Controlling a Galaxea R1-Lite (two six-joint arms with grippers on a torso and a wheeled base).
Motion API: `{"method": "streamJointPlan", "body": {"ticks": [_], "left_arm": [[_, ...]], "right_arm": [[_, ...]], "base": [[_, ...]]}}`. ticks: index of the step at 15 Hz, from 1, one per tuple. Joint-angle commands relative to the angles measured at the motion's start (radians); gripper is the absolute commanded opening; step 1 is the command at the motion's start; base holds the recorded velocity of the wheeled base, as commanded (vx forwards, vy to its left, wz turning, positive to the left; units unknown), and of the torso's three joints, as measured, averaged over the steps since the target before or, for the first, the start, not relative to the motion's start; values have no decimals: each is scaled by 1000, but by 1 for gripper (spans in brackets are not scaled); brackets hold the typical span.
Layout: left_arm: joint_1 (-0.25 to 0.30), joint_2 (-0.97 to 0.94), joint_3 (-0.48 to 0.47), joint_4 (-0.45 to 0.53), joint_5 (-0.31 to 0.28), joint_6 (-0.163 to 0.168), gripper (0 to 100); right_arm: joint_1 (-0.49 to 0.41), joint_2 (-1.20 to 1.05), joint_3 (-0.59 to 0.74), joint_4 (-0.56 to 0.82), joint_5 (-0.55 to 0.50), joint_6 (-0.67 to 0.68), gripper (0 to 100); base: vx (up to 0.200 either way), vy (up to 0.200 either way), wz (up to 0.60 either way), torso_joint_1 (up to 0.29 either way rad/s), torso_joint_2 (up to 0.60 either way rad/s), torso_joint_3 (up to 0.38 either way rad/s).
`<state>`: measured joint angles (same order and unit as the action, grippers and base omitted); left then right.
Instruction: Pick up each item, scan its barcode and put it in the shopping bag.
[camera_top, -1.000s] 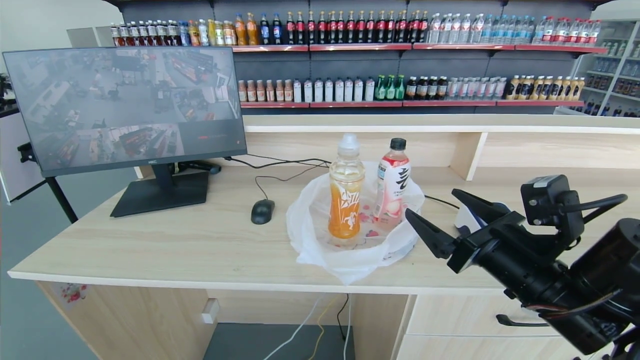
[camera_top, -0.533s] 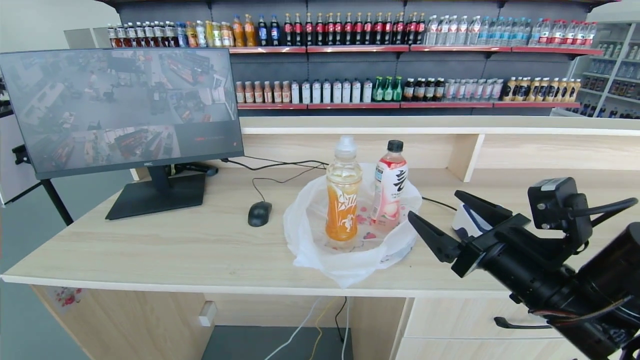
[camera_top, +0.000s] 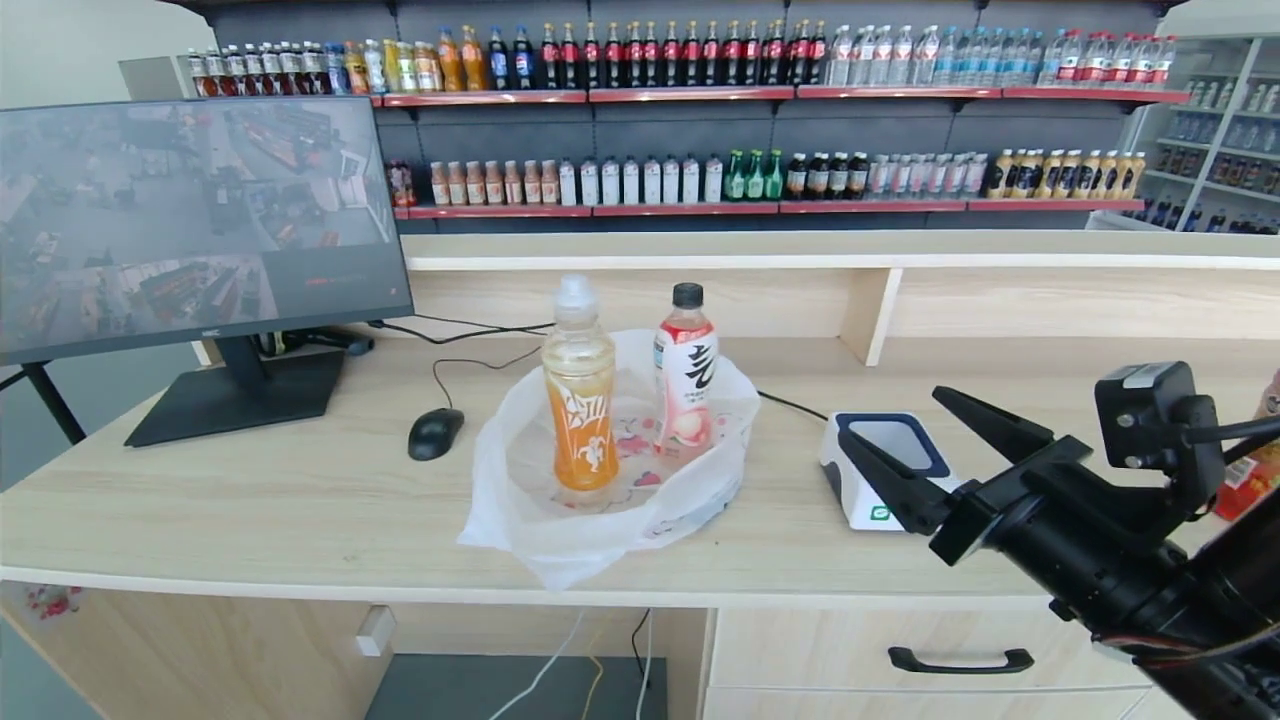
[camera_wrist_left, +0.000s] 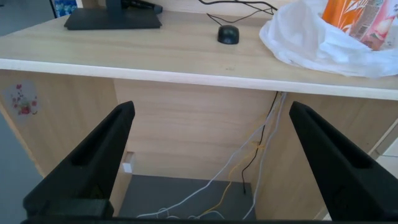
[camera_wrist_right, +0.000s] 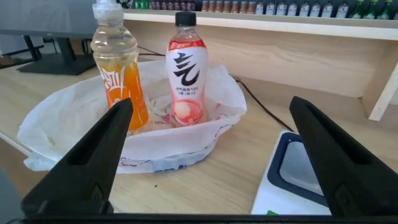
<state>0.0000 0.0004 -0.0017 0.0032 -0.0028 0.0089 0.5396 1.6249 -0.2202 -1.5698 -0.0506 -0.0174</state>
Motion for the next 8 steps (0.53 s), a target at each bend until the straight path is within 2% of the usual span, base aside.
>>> {"method": "streamJointPlan", "body": {"ticks": [1, 8], "left_arm": [[0, 0, 0, 0, 0, 3, 100], [0, 0, 0, -2, 0, -1, 100]], "right_arm": [[-16, -10, 1, -1, 0, -1, 100], [-12, 0, 1, -1, 0, -1, 100]], "base": [[0, -200, 0, -2, 2, 2], [0, -200, 0, 3, 3, 0]]}}
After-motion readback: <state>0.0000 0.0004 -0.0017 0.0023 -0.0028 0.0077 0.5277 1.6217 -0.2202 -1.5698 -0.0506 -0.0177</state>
